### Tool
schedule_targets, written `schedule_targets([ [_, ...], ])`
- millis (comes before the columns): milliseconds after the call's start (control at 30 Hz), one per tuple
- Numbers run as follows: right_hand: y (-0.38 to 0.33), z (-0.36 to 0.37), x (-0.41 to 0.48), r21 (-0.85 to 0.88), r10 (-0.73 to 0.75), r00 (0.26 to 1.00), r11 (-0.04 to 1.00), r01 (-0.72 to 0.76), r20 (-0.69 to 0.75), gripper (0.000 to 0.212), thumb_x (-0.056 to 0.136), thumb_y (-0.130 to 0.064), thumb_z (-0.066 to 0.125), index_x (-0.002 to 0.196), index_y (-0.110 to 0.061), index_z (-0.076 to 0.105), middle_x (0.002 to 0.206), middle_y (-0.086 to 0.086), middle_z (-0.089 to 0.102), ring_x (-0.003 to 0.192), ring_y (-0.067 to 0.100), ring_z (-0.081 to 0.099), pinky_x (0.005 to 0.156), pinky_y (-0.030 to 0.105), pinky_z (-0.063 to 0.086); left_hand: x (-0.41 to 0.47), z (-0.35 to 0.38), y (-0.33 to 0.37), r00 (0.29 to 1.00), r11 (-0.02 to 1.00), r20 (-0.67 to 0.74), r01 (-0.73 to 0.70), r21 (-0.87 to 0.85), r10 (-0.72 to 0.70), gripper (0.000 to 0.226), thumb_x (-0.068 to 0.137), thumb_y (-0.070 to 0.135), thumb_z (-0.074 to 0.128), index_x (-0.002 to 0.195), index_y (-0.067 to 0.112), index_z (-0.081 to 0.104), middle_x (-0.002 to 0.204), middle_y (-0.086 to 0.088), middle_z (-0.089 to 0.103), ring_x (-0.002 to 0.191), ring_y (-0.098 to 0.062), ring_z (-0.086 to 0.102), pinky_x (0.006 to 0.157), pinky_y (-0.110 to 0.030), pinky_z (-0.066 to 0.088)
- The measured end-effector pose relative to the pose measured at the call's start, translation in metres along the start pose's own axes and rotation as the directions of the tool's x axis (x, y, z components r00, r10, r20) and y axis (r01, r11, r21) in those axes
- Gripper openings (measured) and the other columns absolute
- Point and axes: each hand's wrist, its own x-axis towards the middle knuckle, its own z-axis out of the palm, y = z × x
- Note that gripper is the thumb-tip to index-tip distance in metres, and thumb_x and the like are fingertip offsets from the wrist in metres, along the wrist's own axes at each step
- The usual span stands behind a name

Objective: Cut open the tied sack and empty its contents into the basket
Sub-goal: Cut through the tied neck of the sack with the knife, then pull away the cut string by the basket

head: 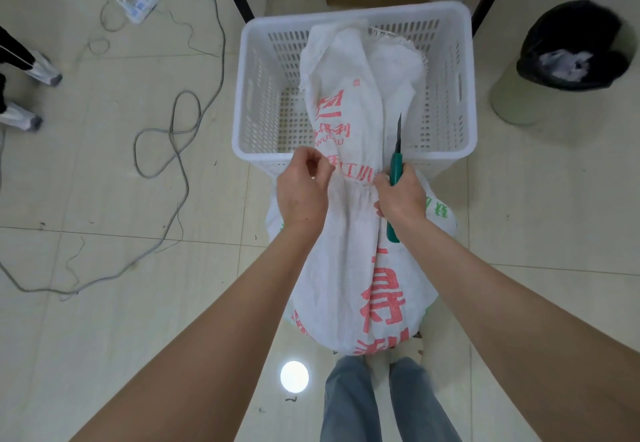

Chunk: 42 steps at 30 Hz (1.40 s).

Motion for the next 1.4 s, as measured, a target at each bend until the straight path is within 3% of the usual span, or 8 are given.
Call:
schedule_targets([
  [133,-0.011,-0.015,-0.015,0.108,0.021,0.999,0.994,-0.024,0.033,0.014,0.095,-0.027,0.051,0.104,-0.015,0.048,0.092,0.007,0.057,0.071,0.023,0.054,0.074,0.044,0.055,0.008,-0.009,0.043,0.999,0.994,0.034,0.012,-0.105,-0.008,0.007,0.09,0.013,0.048,0.085,0.012,0.052,0.072,-0.002,0.067,0.063,-0.017,0.065,0.071,-0.044,0.057],
  [233,-0.025,-0.035,-0.031,0.322,0.124,0.988,0.935,-0.148,0.093,0.012,0.095,-0.024,0.055,0.087,-0.016,0.051,0.074,0.004,0.054,0.051,0.013,0.042,0.053,0.029,0.044,0.002,-0.013,0.065,0.999,0.994,0.04,0.003,-0.109,0.002,0.007,0.091,0.011,0.046,0.086,0.009,0.051,0.072,-0.001,0.065,0.059,-0.018,0.064,0.069,-0.044,0.057],
  [333,-0.039,-0.06,-0.043,0.436,0.159,0.974,0.874,-0.214,0.161,0.023,0.091,-0.021,0.063,0.072,-0.014,0.052,0.06,0.001,0.052,0.043,0.011,0.037,0.048,0.026,0.039,-0.004,-0.016,0.083,0.999,0.989,0.03,0.035,-0.146,-0.03,0.008,0.091,0.009,0.045,0.086,0.009,0.051,0.074,-0.005,0.066,0.06,-0.02,0.064,0.067,-0.043,0.056],
  [633,-0.074,-0.111,-0.047,0.437,0.123,0.934,0.858,-0.27,0.335,0.026,0.079,-0.021,0.077,0.076,-0.009,0.053,0.061,0.001,0.055,0.041,0.011,0.04,0.043,0.024,0.04,-0.007,-0.003,0.12,0.976,0.943,0.133,0.201,-0.264,-0.171,0.011,0.089,0.005,0.048,0.084,0.015,0.049,0.08,-0.009,0.067,0.064,-0.021,0.066,0.063,-0.035,0.056],
  [767,-0.086,-0.116,-0.042,0.367,0.084,0.924,0.901,-0.23,0.372,0.016,0.082,-0.013,0.074,0.082,-0.007,0.059,0.069,0.004,0.057,0.045,0.01,0.041,0.043,0.023,0.042,-0.002,0.003,0.125,0.971,0.942,0.179,0.204,-0.267,-0.16,0.007,0.088,0.004,0.048,0.092,0.01,0.051,0.09,-0.015,0.067,0.064,-0.022,0.067,0.064,-0.036,0.059],
  [1000,-0.102,-0.136,-0.003,0.297,0.051,0.921,0.938,-0.177,0.386,0.015,0.082,-0.012,0.072,0.092,-0.005,0.064,0.075,0.006,0.061,0.049,0.011,0.044,0.049,0.026,0.042,0.018,0.035,0.155,0.964,0.933,0.221,0.211,-0.292,-0.149,0.009,0.091,0.0,0.046,0.095,0.008,0.049,0.084,-0.009,0.062,0.065,-0.021,0.066,0.063,-0.033,0.058],
  [1200,-0.117,-0.187,0.072,0.329,0.05,0.963,0.934,-0.139,0.265,0.01,0.084,-0.009,0.071,0.084,-0.009,0.061,0.068,0.003,0.056,0.05,0.012,0.044,0.049,0.025,0.043,0.055,0.098,0.191,0.983,0.994,0.148,0.106,0.003,-0.105,0.023,0.089,0.01,0.05,0.112,0.012,0.051,0.097,0.001,0.06,0.092,-0.021,0.061,0.088,-0.037,0.05],
  [1400,-0.123,-0.273,0.203,0.215,0.112,0.988,0.968,-0.132,0.101,0.016,0.083,-0.018,0.07,0.08,-0.007,0.058,0.059,0.006,0.049,0.049,0.018,0.043,0.054,0.031,0.04,0.099,0.21,0.247,0.986,0.981,0.097,0.116,0.154,-0.132,0.022,0.089,0.012,0.052,0.109,0.011,0.06,0.11,-0.005,0.065,0.1,-0.022,0.061,0.092,-0.034,0.048],
])
